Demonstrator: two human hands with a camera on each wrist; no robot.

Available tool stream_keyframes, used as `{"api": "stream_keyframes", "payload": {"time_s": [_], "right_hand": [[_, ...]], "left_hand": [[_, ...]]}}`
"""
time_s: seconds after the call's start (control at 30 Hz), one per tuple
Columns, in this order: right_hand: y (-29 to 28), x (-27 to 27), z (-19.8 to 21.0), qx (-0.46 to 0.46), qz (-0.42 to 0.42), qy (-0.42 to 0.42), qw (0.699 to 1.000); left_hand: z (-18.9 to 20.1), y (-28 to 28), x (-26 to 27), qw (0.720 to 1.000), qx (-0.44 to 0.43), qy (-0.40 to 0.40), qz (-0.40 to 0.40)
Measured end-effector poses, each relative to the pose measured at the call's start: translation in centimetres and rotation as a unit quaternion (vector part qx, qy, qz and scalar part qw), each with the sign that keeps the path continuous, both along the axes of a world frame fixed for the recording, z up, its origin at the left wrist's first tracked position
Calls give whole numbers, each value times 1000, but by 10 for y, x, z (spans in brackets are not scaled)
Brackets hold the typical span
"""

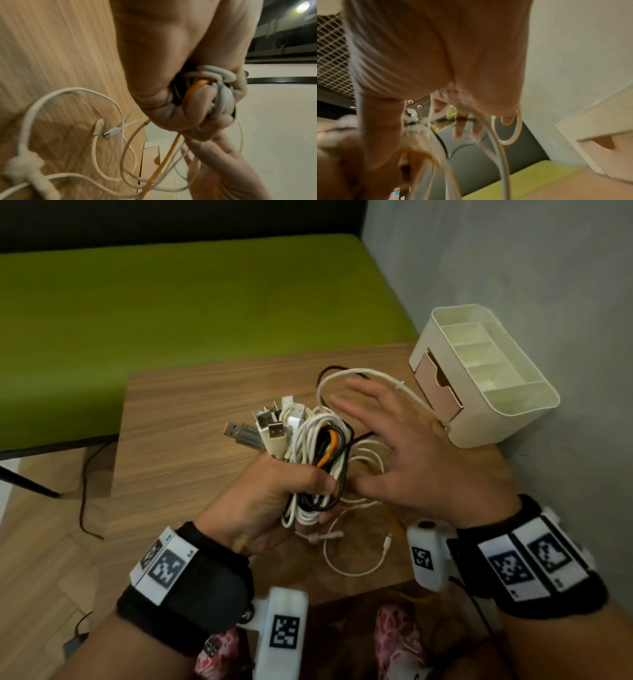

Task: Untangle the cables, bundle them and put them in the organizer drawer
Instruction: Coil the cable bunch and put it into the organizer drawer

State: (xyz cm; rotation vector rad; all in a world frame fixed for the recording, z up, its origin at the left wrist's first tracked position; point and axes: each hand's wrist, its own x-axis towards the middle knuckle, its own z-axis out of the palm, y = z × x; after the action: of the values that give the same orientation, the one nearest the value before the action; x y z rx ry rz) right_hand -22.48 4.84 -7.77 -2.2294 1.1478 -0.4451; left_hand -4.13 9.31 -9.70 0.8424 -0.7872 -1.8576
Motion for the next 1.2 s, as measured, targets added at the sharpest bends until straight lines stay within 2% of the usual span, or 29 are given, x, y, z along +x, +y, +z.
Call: {"api": "stream_keyframes", "payload": {"time_s": [0.07,0.2,0.27,0.33,0.43,0.53,0.67,0.77,1.0,1.07,1.13,1.2], "right_hand": [[1,-2,7,-56,-18,-35,998],[7,1,25,-94,18,-147,985],[12,5,27,-57,42,-212,975],[16,10,25,23,72,-270,960],[19,15,22,96,106,-299,943],[16,12,22,109,102,-266,953],[3,-3,13,157,40,-173,971],[0,-10,8,199,43,-127,971],[5,-9,6,252,83,-102,959],[4,-10,7,271,80,-60,957],[5,-4,8,249,59,7,967],[5,2,5,183,7,33,982]], "left_hand": [[-2,-4,3,999,32,-23,29],[-4,-7,4,995,63,-53,60],[-4,-7,0,995,54,-57,58],[-3,-4,-3,997,41,-57,44],[-6,-1,-8,995,25,-91,-1],[-6,2,-12,990,13,-137,-35],[-1,6,-10,983,-23,-160,-89],[3,6,-5,987,-36,-134,-82],[3,6,3,993,-45,-58,-96],[3,4,4,994,-53,-35,-87],[5,1,7,994,-71,-23,-85],[7,0,11,989,-92,-2,-114]]}}
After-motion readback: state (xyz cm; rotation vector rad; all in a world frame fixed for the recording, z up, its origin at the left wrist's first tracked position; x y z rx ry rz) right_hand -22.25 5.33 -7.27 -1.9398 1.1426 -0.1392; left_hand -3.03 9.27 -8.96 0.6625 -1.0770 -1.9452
